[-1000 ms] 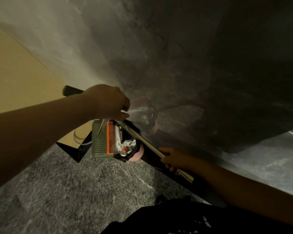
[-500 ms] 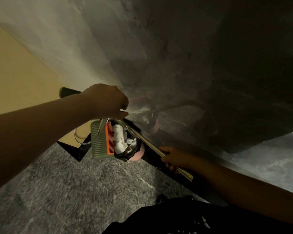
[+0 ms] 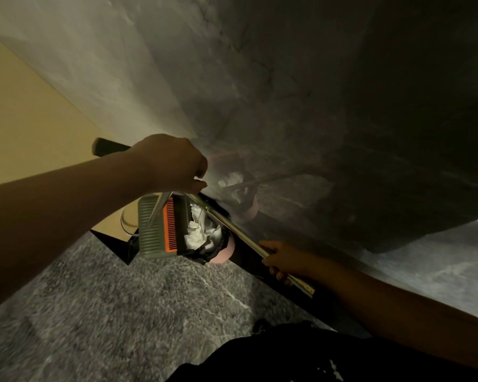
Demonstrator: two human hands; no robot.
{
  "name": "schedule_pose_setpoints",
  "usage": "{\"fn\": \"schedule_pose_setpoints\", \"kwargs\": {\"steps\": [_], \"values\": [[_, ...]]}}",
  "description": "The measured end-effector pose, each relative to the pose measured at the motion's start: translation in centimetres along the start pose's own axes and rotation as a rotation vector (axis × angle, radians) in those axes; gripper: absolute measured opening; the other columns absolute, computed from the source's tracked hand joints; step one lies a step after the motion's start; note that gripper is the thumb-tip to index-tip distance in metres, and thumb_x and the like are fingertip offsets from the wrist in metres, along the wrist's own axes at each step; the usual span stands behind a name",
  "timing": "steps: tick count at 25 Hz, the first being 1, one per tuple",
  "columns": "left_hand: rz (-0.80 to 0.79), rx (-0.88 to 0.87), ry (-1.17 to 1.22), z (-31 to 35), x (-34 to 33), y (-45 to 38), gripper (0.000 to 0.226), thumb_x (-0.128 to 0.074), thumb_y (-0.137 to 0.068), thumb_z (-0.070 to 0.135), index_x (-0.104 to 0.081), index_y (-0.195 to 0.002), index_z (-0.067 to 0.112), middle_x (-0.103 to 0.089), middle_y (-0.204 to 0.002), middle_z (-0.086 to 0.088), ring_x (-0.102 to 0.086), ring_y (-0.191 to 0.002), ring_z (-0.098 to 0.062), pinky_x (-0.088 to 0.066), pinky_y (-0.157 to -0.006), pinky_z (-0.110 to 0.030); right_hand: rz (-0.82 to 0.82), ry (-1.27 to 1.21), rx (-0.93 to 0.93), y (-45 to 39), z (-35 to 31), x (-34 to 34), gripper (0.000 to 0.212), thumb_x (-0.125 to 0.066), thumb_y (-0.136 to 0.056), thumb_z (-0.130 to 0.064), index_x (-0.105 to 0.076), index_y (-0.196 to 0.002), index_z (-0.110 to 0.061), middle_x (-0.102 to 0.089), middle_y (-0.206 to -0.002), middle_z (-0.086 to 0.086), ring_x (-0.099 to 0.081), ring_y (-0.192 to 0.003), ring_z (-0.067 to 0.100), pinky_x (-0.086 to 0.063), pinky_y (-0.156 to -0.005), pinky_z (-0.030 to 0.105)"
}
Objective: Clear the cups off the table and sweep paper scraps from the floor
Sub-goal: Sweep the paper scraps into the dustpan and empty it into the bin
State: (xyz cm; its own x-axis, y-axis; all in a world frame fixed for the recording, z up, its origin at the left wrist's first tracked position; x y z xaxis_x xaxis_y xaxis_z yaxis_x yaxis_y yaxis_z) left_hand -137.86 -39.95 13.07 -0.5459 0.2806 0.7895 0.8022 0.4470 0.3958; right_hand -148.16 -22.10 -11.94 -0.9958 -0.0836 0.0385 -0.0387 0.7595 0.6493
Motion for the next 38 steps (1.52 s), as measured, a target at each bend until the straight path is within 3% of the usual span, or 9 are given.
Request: {"fn": "schedule_pose_setpoints", "kwargs": {"steps": [3,7,10,17,20,24,28,33,38], "values": [[0.064,0.028,0.022,-0.3,0.3,0.1,0.039,-0.048,-0.090,0.057,-0.065,-0.111,0.029,-0.042,-0.068,0.011,-0.046,-0.062,-0.011,-0.037,-0.055,-0.025,0.001,0.004,-0.007,0.3,-0.2,-0.2,0.054,-0.050,-0.093,-0.006,-0.040,-0.143,-0.024,-0.055,-0.065,0.003,-0.046,-0.035,0.003,-0.039,-0.038,0.018],[-0.004,0.061,0.028,-0.8,-0.4,1.3,0.040,-0.046,-0.090,0.059,-0.064,-0.112,0.031,-0.033,-0.062,0.017,-0.038,-0.060,-0.006,-0.025,-0.047,-0.022,-0.014,-0.008,-0.021,1.0,-0.7,-0.4,0.054,-0.048,-0.094,-0.006,-0.039,-0.144,-0.025,-0.053,-0.064,0.004,-0.045,-0.038,0.006,-0.039,-0.038,0.019],[-0.019,0.146,0.113,-2.2,-0.9,2.9,0.036,-0.049,-0.090,0.056,-0.066,-0.107,0.030,-0.043,-0.063,0.017,-0.040,-0.056,0.000,-0.031,-0.048,-0.022,-0.035,-0.034,-0.017,1.3,-1.1,-0.4,0.050,-0.047,-0.095,-0.006,-0.042,-0.141,-0.022,-0.052,-0.063,0.004,-0.045,-0.037,0.006,-0.039,-0.038,0.018],[0.065,0.349,0.239,-5.5,-2.2,8.9,0.030,-0.058,-0.088,0.053,-0.069,-0.098,0.027,-0.052,-0.062,0.014,-0.045,-0.055,-0.003,-0.031,-0.047,-0.022,-0.103,-0.121,-0.042,1.8,-2.5,-2.3,0.038,-0.045,-0.096,-0.005,-0.045,-0.120,-0.034,-0.048,-0.061,0.006,-0.041,-0.035,0.007,-0.037,-0.038,0.018],[0.112,0.391,0.296,-6.6,-2.5,10.9,0.031,-0.058,-0.087,0.052,-0.070,-0.093,0.025,-0.056,-0.061,0.010,-0.050,-0.056,-0.008,-0.037,-0.050,-0.025,-0.127,-0.132,-0.032,1.7,-4.0,-3.3,0.028,-0.044,-0.096,-0.004,-0.055,-0.097,-0.031,-0.046,-0.058,0.005,-0.039,-0.034,0.007,-0.036,-0.036,0.018],[0.161,0.452,0.365,-7.2,-3.6,13.7,0.033,-0.057,-0.086,0.053,-0.070,-0.094,0.024,-0.059,-0.063,0.008,-0.050,-0.056,-0.011,-0.040,-0.051,-0.026,-0.140,-0.119,-0.100,0.6,-4.9,-5.3,0.022,-0.038,-0.096,-0.001,-0.048,-0.085,-0.018,-0.039,-0.061,0.006,-0.035,-0.032,0.007,-0.034,-0.036,0.016],[0.186,0.475,0.439,-6.8,-4.8,15.7,0.032,-0.055,-0.085,0.055,-0.069,-0.094,0.028,-0.066,-0.074,0.003,-0.056,-0.064,-0.017,-0.047,-0.055,-0.029,-0.134,-0.061,-0.173,-0.3,-4.8,-6.7,0.015,-0.037,-0.096,-0.001,-0.047,-0.099,-0.011,-0.039,-0.062,0.006,-0.035,-0.033,0.006,-0.032,-0.038,0.017],[0.173,0.514,0.472,-7.2,-6.5,17.2,0.039,-0.049,-0.082,0.057,-0.069,-0.095,0.026,-0.065,-0.073,0.002,-0.055,-0.067,-0.018,-0.050,-0.058,-0.032,-0.180,-0.161,-0.204,-0.1,-6.1,-7.9,0.019,-0.037,-0.095,-0.001,-0.051,-0.100,-0.013,-0.039,-0.057,0.002,-0.035,-0.034,0.006,-0.031,-0.035,0.016],[0.195,0.523,0.503,-7.9,-7.9,19.0,0.037,-0.051,-0.085,0.056,-0.069,-0.095,0.025,-0.066,-0.072,0.002,-0.056,-0.065,-0.017,-0.048,-0.055,-0.031,-0.162,-0.093,-0.103,-0.8,-7.0,-9.2,0.032,-0.037,-0.097,-0.002,-0.049,-0.119,-0.023,-0.039,-0.056,0.004,-0.035,-0.034,0.007,-0.034,-0.036,0.017]]}}
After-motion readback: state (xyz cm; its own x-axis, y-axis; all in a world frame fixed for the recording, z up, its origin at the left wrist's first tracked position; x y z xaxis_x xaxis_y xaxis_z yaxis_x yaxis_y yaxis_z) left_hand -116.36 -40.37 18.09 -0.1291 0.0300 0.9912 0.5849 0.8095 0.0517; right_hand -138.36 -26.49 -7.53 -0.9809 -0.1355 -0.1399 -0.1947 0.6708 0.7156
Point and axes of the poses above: each hand's wrist, its own y-axis away from the middle knuckle, its own x-axis out of the back of the hand, z = x × y, the point moved 2 cm from there along -y, towards the middle knuckle
